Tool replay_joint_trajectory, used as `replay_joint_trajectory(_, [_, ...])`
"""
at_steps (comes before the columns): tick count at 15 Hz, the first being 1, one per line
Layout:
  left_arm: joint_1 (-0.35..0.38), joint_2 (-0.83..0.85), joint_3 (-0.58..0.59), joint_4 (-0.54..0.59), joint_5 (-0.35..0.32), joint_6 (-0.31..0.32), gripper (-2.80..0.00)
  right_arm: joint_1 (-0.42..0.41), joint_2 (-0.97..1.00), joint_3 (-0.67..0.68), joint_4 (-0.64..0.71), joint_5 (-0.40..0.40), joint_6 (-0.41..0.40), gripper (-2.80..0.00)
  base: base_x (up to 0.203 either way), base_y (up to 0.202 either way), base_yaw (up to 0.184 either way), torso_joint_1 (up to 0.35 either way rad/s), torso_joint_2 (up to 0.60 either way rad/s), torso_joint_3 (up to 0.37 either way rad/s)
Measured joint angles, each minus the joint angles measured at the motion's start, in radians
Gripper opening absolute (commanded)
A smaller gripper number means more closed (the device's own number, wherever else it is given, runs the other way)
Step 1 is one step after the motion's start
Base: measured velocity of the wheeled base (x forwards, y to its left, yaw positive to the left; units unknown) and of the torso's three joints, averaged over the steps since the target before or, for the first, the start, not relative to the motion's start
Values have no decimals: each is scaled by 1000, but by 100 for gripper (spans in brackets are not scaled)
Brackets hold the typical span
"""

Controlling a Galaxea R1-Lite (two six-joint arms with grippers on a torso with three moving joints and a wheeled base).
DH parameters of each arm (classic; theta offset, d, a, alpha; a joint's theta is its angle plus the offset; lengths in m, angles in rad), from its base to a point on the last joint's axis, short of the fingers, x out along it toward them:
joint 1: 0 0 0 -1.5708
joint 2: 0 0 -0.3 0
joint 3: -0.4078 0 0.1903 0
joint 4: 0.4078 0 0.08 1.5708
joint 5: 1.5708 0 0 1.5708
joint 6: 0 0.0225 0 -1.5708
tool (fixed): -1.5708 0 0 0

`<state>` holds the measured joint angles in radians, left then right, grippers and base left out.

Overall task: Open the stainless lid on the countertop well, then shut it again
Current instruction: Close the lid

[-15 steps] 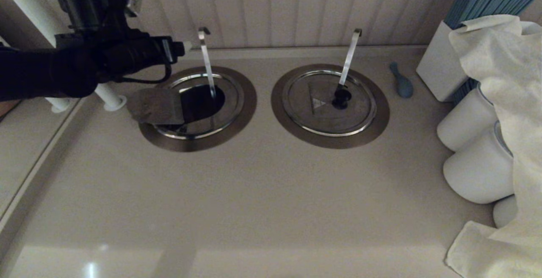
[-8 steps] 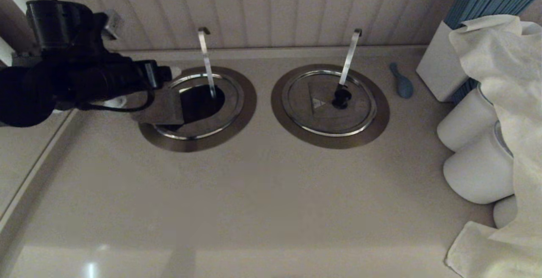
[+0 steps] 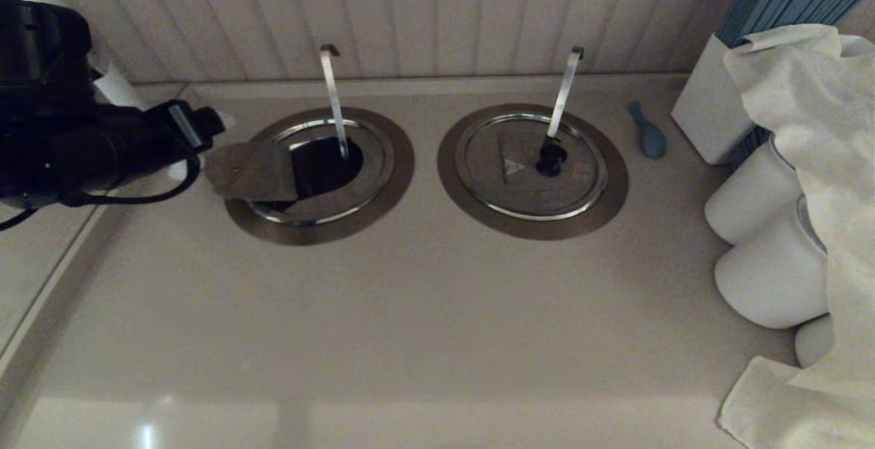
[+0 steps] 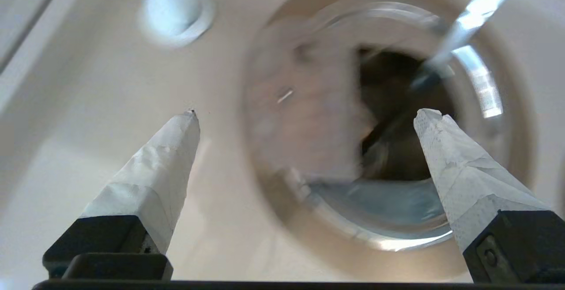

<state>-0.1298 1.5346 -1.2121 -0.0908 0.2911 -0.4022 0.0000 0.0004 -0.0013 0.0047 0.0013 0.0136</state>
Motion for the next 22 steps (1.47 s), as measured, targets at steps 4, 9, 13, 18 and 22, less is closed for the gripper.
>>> replay_joint_trajectory(4, [2, -26, 68, 10, 11, -53, 0, 0, 0, 0, 0, 0, 0, -280, 0, 0, 0, 0, 0, 0])
replay_joint_trajectory(9, [2, 18, 81, -28, -22, -122, 0, 0, 0, 0, 0, 0, 0, -280, 0, 0, 0, 0, 0, 0])
replay_joint_trajectory(13, [2, 99, 68, -121, -26, -124, 0, 0, 0, 0, 0, 0, 0, -280, 0, 0, 0, 0, 0, 0])
replay_joint_trajectory(18, [4, 180, 26, -138, -20, -122, 0, 0, 0, 0, 0, 0, 0, -280, 0, 0, 0, 0, 0, 0])
replay_joint_trajectory(22, [4, 208, 10, -139, -20, -123, 0, 0, 0, 0, 0, 0, 0, -280, 0, 0, 0, 0, 0, 0])
